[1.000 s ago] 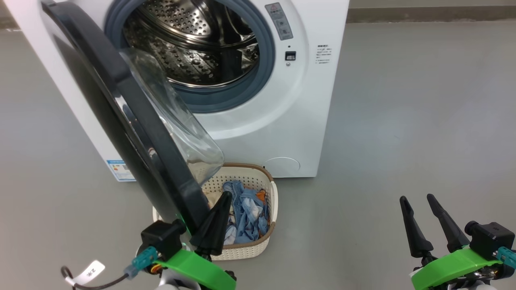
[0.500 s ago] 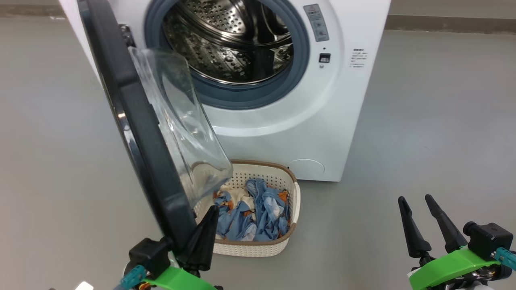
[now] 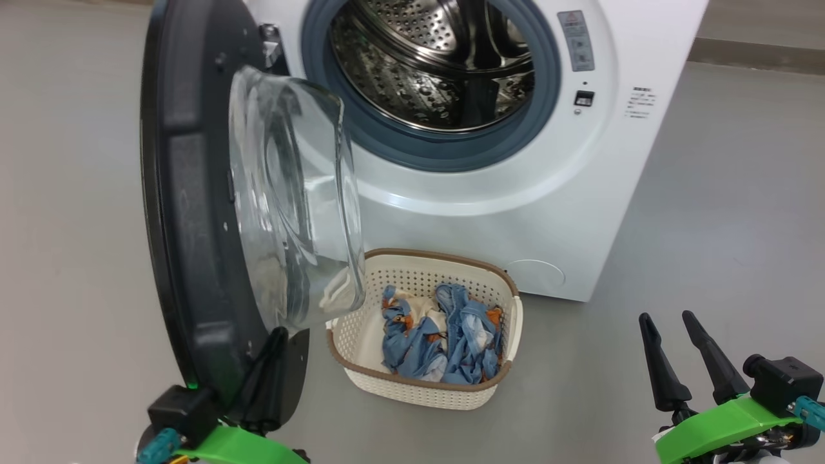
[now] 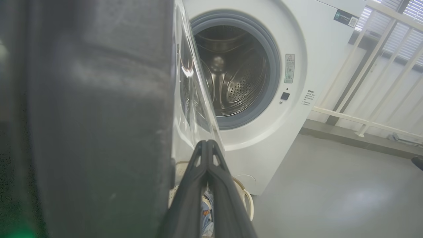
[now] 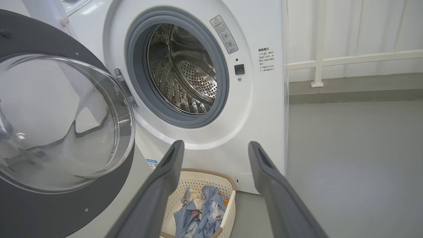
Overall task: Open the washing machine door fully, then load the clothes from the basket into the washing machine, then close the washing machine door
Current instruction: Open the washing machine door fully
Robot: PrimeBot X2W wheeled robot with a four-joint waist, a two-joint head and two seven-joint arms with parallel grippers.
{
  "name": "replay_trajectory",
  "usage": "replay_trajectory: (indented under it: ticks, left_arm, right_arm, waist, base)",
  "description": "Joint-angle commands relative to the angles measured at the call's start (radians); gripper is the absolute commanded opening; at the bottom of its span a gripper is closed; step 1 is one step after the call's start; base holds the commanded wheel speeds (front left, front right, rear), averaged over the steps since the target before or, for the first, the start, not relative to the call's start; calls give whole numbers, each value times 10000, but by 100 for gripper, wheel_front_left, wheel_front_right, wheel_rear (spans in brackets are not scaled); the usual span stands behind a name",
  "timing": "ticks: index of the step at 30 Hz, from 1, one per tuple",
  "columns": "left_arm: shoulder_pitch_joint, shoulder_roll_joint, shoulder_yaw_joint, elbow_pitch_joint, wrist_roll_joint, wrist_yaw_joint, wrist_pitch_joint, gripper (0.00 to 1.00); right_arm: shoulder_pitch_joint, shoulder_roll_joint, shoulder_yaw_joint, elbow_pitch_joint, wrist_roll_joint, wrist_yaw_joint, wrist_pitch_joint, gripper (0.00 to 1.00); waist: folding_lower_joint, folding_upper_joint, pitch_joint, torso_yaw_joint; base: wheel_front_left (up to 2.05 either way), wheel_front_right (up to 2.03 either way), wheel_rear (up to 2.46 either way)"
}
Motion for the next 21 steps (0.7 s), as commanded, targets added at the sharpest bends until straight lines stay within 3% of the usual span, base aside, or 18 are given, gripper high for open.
replay_trajectory:
  ticks: [1, 15, 21]
  left_arm:
    - [-239, 327, 583, -321, -60, 143, -1, 0]
    - [-719, 1567, 1750, -151, -611, 460, 1149, 0]
    - [-1336, 2363, 2106, 660, -488, 602, 1623, 0]
  right_arm:
    - [-114, -35, 170, -249, 34, 85, -120, 100]
    - [-125, 65, 136, -298, 33, 85, -120, 100]
    - [-255, 87, 154, -328, 40, 85, -120, 100]
  waist:
    - [0, 0, -8, 243]
    - [0, 0, 143, 883]
    - [0, 0, 299, 1158]
  base:
    - [0, 0, 0]
    - [0, 0, 0]
    - [0, 0, 0]
